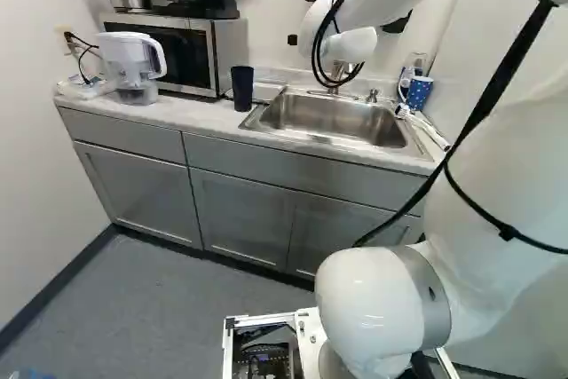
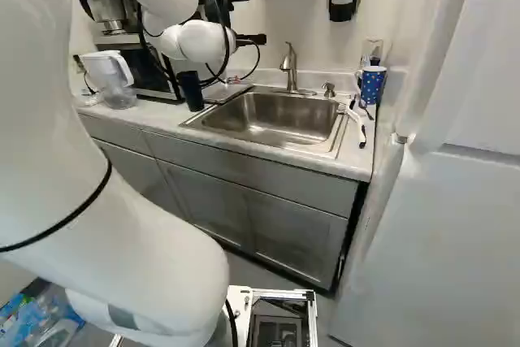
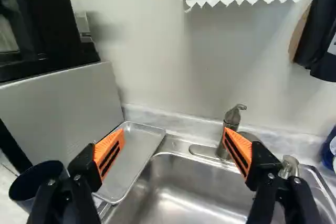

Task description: Rinse the cup and place it in the tray

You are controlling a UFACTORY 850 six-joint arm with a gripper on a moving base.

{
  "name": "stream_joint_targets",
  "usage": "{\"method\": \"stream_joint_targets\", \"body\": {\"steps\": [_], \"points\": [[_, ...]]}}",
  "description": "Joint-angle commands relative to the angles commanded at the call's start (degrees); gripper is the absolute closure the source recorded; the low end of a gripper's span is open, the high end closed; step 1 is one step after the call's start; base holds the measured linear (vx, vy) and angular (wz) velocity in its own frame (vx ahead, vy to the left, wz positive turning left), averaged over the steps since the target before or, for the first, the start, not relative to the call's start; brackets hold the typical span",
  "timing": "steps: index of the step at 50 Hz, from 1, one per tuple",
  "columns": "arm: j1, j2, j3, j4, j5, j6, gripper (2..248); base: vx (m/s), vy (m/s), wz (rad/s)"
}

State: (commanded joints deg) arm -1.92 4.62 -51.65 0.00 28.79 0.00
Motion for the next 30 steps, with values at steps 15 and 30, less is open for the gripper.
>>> {"method": "stream_joint_targets", "body": {"steps": [15,30], "points": [[-0.79,-4.70,-4.59,0.00,0.00,0.00,3,0.000,0.000,0.000],[-1.37,-9.32,-9.29,0.00,-0.54,0.00,3,0.000,0.000,0.000]]}}
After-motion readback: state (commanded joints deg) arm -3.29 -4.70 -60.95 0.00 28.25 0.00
